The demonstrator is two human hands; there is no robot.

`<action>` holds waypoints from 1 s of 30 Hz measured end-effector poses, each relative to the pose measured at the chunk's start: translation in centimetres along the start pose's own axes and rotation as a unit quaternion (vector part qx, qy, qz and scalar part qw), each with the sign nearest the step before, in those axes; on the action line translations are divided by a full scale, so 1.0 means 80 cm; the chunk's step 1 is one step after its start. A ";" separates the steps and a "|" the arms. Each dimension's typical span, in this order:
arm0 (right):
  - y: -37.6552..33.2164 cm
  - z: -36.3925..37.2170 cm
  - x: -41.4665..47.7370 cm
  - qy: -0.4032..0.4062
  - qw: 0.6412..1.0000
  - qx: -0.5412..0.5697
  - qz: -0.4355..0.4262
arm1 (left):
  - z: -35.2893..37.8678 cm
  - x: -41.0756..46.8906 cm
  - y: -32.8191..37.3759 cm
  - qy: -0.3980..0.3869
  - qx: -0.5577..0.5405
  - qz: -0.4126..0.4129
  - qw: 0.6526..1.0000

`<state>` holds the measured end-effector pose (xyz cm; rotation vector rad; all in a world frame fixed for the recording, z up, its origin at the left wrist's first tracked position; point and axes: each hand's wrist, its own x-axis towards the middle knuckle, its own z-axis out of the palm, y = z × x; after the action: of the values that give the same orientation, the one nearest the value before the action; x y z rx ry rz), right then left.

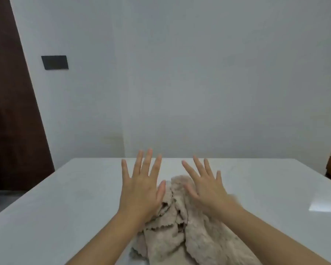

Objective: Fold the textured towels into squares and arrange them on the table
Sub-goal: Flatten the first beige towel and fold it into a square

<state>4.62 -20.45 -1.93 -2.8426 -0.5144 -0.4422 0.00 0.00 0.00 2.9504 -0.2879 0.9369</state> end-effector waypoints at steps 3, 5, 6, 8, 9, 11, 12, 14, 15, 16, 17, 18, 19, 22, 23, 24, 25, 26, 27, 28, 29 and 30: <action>0.002 0.026 -0.048 -0.083 0.996 0.028 0.030 | 0.027 -0.045 0.022 -0.061 -0.061 -0.005 0.996; 0.005 0.057 -0.070 -0.122 0.991 0.040 0.049 | 0.055 -0.074 0.034 -0.150 -0.110 -0.034 0.982; 0.004 0.069 -0.073 -0.136 0.989 0.025 0.049 | 0.068 -0.081 0.036 -0.175 -0.117 -0.042 0.977; 0.002 0.091 -0.067 -0.138 0.989 0.010 0.045 | 0.094 -0.087 0.035 -0.195 -0.100 -0.041 0.975; 0.001 0.097 -0.061 -0.133 0.990 0.013 0.049 | 0.106 -0.087 0.031 -0.196 -0.089 -0.045 0.975; 0.001 0.107 -0.043 -0.123 0.991 0.014 0.055 | 0.128 -0.078 0.019 -0.198 -0.068 -0.057 0.976; 0.001 0.111 -0.033 -0.116 0.991 0.016 0.059 | 0.136 -0.071 0.014 -0.195 -0.065 -0.062 0.977; 0.003 0.120 -0.014 -0.112 0.991 0.017 0.064 | 0.154 -0.056 0.005 -0.188 -0.061 -0.074 0.977; 0.004 0.125 -0.006 -0.112 0.992 0.015 0.065 | 0.160 -0.050 0.003 -0.188 -0.057 -0.079 0.977; 0.004 0.129 0.001 -0.109 0.992 0.014 0.068 | 0.165 -0.044 0.001 -0.183 -0.051 -0.077 0.979; 0.006 0.133 0.007 -0.109 0.992 0.009 0.068 | 0.170 -0.040 -0.002 -0.169 -0.053 -0.080 0.981; 0.008 0.136 0.013 -0.111 0.991 0.005 0.070 | 0.177 -0.037 -0.005 -0.155 -0.059 -0.081 0.983; 0.010 0.138 0.019 -0.107 0.992 0.005 0.071 | 0.183 -0.033 -0.007 -0.153 -0.067 -0.081 0.983; 0.014 0.146 0.034 -0.078 0.995 0.010 0.065 | 0.196 -0.022 -0.014 -0.113 -0.082 -0.073 0.987; 0.015 0.148 0.038 -0.067 0.996 0.013 0.066 | 0.198 -0.018 -0.016 -0.105 -0.084 -0.071 0.988; 0.016 0.149 0.041 -0.055 0.996 0.016 0.069 | 0.199 -0.014 -0.017 -0.098 -0.089 -0.067 0.989; 0.017 0.149 0.042 -0.045 0.996 0.018 0.073 | 0.198 -0.012 -0.017 -0.097 -0.102 -0.065 0.988; 0.018 0.150 0.043 -0.038 0.996 0.022 0.077 | 0.198 -0.010 -0.017 -0.092 -0.117 -0.063 0.987; 0.019 0.149 0.043 -0.032 0.996 0.027 0.080 | 0.197 -0.010 -0.016 -0.085 -0.127 -0.064 0.986; 0.019 0.150 0.043 -0.028 0.995 0.032 0.085 | 0.198 -0.011 -0.016 -0.081 -0.131 -0.064 0.986; 0.019 0.150 0.042 -0.021 0.996 0.037 0.083 | 0.197 -0.012 -0.015 -0.073 -0.132 -0.063 0.987; 0.018 0.150 0.041 -0.012 0.996 0.039 0.078 | 0.196 -0.013 -0.015 -0.062 -0.132 -0.061 0.987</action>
<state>11.09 -17.62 -12.26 -2.7890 -0.3046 -0.3527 8.32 -0.05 -13.39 2.7503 -0.2116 0.6461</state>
